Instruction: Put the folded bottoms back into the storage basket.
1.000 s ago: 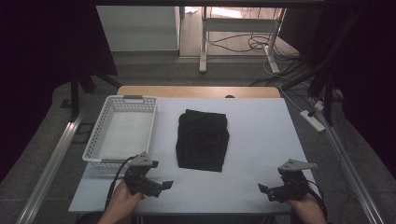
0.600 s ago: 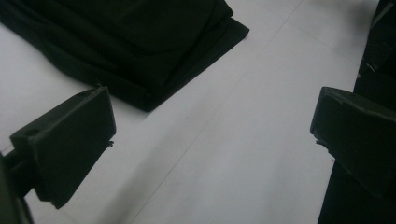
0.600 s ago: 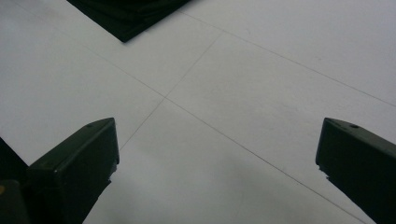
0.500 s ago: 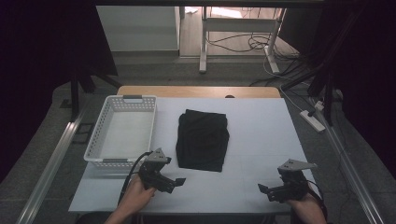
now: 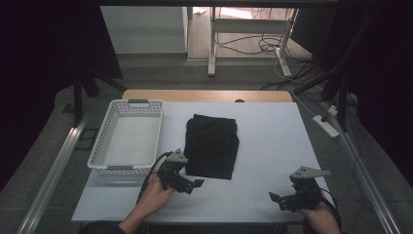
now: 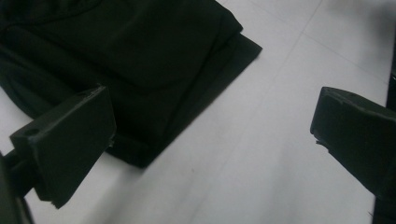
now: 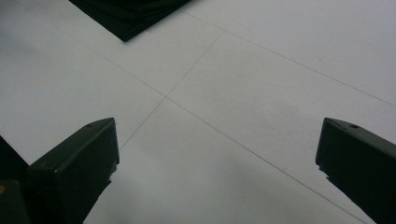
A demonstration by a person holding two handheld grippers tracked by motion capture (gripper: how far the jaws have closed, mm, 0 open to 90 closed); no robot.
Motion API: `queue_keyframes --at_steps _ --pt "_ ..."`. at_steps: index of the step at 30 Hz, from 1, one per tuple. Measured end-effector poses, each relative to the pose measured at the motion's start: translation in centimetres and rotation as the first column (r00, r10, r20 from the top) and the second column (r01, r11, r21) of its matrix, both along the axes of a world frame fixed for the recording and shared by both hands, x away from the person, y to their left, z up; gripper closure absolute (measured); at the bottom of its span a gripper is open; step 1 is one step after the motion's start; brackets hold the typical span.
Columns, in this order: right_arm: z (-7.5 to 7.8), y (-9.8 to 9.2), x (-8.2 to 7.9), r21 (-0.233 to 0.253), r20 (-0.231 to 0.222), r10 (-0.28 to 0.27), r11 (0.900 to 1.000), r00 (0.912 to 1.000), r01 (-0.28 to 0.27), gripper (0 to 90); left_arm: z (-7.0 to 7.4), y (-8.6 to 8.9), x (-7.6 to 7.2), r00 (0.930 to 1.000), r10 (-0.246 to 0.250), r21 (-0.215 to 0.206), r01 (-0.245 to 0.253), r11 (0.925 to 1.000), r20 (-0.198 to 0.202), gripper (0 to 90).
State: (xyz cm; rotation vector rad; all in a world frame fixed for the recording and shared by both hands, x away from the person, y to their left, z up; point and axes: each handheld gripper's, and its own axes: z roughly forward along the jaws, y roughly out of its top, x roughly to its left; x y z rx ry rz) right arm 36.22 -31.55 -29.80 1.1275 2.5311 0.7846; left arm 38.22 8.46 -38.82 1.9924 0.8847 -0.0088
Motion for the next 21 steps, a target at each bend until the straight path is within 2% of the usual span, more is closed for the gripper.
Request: queue_keyframes --at_steps 9,21 --pt "0.0 0.0 0.0 0.0 -0.002 0.001 1.0 1.0 -0.001 0.0 -0.3 -0.9 2.2 0.9999 0.011 0.008 -0.011 0.9999 -0.004 0.0" --pt "0.0 0.0 0.0 0.001 -0.002 0.002 1.0 1.0 -0.002 0.0 -0.6 -1.3 5.0 0.998 0.063 0.034 -0.063 0.9974 -0.005 0.0"
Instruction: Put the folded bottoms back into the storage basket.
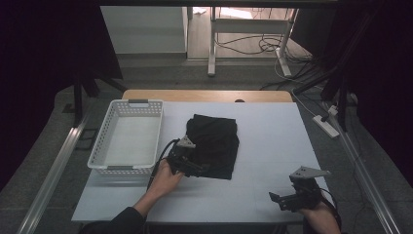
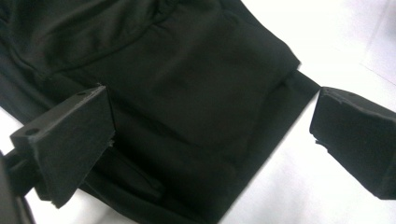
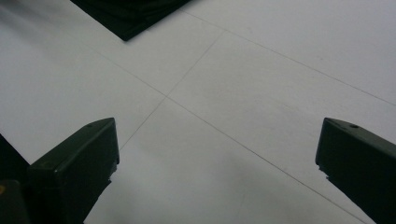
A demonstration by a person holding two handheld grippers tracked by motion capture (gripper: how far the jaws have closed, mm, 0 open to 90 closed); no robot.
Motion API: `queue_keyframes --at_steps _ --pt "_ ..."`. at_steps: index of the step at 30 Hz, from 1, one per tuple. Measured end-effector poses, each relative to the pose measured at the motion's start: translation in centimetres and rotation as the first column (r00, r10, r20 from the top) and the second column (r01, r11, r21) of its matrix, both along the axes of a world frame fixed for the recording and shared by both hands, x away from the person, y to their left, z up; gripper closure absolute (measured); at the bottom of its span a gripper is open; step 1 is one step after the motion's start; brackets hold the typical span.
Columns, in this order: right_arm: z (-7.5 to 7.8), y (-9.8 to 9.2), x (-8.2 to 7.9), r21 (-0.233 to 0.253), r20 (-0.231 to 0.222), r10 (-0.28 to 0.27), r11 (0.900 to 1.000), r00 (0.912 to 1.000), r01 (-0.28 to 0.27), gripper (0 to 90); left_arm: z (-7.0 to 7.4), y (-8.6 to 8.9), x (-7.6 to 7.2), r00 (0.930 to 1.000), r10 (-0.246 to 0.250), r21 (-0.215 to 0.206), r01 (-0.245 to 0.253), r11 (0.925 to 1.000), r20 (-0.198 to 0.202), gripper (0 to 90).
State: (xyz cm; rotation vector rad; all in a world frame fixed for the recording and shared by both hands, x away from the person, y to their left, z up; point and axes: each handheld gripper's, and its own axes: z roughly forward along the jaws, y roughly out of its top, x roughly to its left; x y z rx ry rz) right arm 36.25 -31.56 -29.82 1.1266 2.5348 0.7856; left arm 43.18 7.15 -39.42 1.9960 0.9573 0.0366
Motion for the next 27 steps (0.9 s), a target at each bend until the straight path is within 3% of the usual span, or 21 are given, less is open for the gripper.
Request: queue_keyframes --at_steps 9,27 --pt "0.0 -0.1 0.0 0.004 -0.002 0.001 1.0 1.0 -0.001 0.0 0.0 -0.1 1.8 0.9986 0.053 0.003 -0.053 0.9986 0.002 0.0" --pt "0.0 -0.1 0.1 0.011 -0.006 -0.002 1.0 1.0 0.002 0.0 -0.8 -0.1 5.5 0.9957 0.09 0.009 -0.09 0.9959 -0.021 0.0"
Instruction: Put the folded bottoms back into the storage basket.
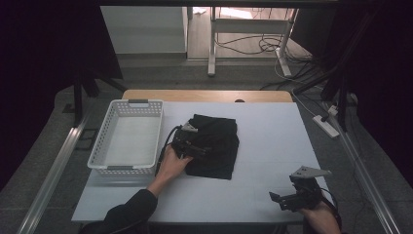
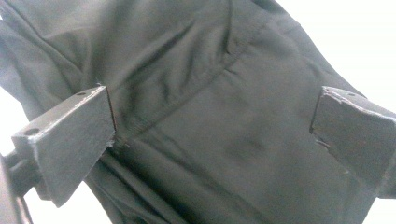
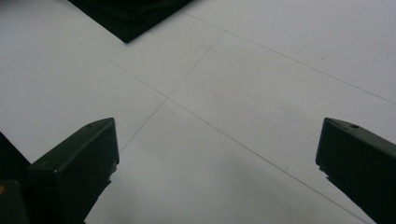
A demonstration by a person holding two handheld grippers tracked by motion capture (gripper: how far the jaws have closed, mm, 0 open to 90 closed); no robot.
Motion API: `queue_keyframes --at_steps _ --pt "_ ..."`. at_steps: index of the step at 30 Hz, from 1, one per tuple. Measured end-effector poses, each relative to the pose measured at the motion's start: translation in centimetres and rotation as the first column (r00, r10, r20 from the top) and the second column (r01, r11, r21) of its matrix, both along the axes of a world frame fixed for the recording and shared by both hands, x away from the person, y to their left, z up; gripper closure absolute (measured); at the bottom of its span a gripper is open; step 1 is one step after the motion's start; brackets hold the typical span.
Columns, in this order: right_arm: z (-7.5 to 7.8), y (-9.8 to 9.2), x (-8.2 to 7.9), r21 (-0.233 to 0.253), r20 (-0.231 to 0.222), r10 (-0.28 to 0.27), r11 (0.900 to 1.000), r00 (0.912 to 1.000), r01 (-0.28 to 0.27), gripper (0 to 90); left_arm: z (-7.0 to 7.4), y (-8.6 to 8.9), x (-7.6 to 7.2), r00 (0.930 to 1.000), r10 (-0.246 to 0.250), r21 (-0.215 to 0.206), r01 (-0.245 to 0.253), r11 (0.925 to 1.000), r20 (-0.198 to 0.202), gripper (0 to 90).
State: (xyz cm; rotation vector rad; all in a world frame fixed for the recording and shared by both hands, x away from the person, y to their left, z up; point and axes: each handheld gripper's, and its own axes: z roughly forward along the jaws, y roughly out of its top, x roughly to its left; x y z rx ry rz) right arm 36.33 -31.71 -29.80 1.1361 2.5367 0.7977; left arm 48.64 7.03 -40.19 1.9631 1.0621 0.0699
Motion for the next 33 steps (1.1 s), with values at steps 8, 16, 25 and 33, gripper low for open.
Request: queue_keyframes --at_steps 8,16,25,33 --pt "0.0 0.0 0.0 -0.003 -0.002 0.002 1.0 1.0 -0.002 0.0 -0.2 0.1 1.6 0.9998 0.018 0.004 -0.018 0.9998 -0.01 0.0" --pt "0.0 0.1 0.0 -0.001 -0.004 0.005 1.0 1.0 -0.005 0.0 -0.3 0.0 3.3 0.9988 0.049 0.049 -0.049 0.9976 -0.008 0.0" --pt "-0.1 0.0 0.0 0.0 -0.006 0.009 1.0 0.9999 -0.009 0.0 -0.9 0.5 5.4 0.9942 0.104 0.067 -0.102 0.9925 -0.026 0.9" --pt "-0.1 0.1 0.0 -0.001 -0.007 0.014 1.0 0.9999 -0.014 0.0 -1.4 1.2 7.0 0.9888 0.14 0.097 -0.134 0.9862 -0.052 2.7"
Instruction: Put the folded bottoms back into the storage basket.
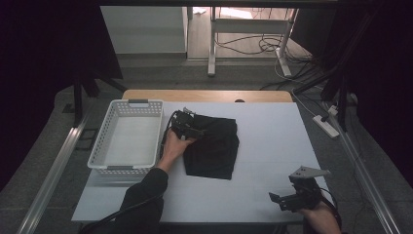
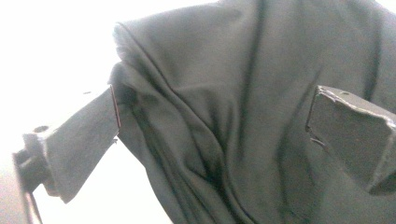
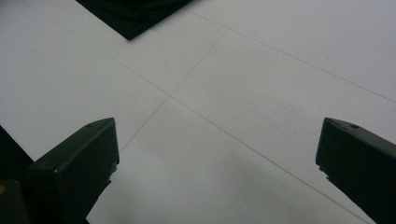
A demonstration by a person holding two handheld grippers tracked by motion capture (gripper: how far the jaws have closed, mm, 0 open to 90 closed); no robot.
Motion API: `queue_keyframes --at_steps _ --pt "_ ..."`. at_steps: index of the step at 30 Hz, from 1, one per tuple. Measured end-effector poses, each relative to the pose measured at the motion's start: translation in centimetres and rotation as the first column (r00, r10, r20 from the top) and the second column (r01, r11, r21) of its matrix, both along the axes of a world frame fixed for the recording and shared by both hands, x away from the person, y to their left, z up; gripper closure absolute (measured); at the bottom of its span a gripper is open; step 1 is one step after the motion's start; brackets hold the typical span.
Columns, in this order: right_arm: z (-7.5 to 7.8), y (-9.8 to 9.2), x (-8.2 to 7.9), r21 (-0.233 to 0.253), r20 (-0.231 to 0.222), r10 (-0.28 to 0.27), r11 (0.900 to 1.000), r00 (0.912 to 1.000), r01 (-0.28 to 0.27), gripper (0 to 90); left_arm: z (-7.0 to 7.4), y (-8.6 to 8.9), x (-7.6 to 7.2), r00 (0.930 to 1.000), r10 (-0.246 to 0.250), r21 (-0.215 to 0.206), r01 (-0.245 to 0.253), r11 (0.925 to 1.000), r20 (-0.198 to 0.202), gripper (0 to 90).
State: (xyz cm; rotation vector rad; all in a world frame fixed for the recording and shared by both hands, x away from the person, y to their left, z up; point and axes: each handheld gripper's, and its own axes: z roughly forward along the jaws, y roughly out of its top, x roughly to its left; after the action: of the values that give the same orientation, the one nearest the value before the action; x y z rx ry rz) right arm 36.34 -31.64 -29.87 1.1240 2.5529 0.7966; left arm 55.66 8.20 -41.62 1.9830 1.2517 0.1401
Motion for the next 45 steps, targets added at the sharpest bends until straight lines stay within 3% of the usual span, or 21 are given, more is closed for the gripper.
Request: queue_keyframes --at_steps 6,11,16,20,23,27,29,45 --pt "0.0 0.0 0.0 -0.001 0.0 0.002 1.0 1.0 -0.002 0.0 -0.7 0.2 1.0 0.9995 0.022 0.017 -0.021 0.9996 -0.022 4.0" --pt "0.0 0.0 0.0 -0.002 0.001 0.003 1.0 1.0 -0.003 0.0 -1.5 0.0 1.5 0.9989 0.021 0.059 -0.018 0.9981 -0.042 4.3" --pt "0.0 0.0 0.0 -0.004 -0.001 0.004 1.0 1.0 -0.004 0.0 -1.5 -0.2 1.5 0.9995 0.013 0.074 -0.011 0.9972 -0.029 5.7" --pt "0.0 0.1 0.0 -0.006 -0.003 0.007 1.0 1.0 -0.007 0.0 -1.2 -0.4 0.9 0.9996 -0.029 0.055 0.029 0.9981 0.001 22.2" --pt "0.0 0.1 0.0 -0.01 -0.003 0.012 1.0 0.9999 -0.012 0.0 -1.1 -0.6 0.5 0.9977 -0.066 0.024 0.065 0.9976 0.019 42.7" --pt "0.0 0.2 0.0 -0.01 -0.002 0.018 1.0 0.9998 -0.018 0.0 -1.1 -0.7 0.1 0.9955 -0.094 -0.026 0.094 0.9952 0.015 64.5" --pt "0.0 0.2 0.0 -0.006 -0.001 0.024 1.0 0.9997 -0.024 0.0 -1.1 -0.8 0.0 0.9943 -0.105 -0.027 0.105 0.9941 0.023 72.6" --pt "0.6 1.2 0.0 0.05 0.084 0.09 0.994 0.9924 -0.094 0.0 -1.2 -1.0 -0.5 0.9936 -0.097 -0.012 0.098 0.9952 0.058 74.4"
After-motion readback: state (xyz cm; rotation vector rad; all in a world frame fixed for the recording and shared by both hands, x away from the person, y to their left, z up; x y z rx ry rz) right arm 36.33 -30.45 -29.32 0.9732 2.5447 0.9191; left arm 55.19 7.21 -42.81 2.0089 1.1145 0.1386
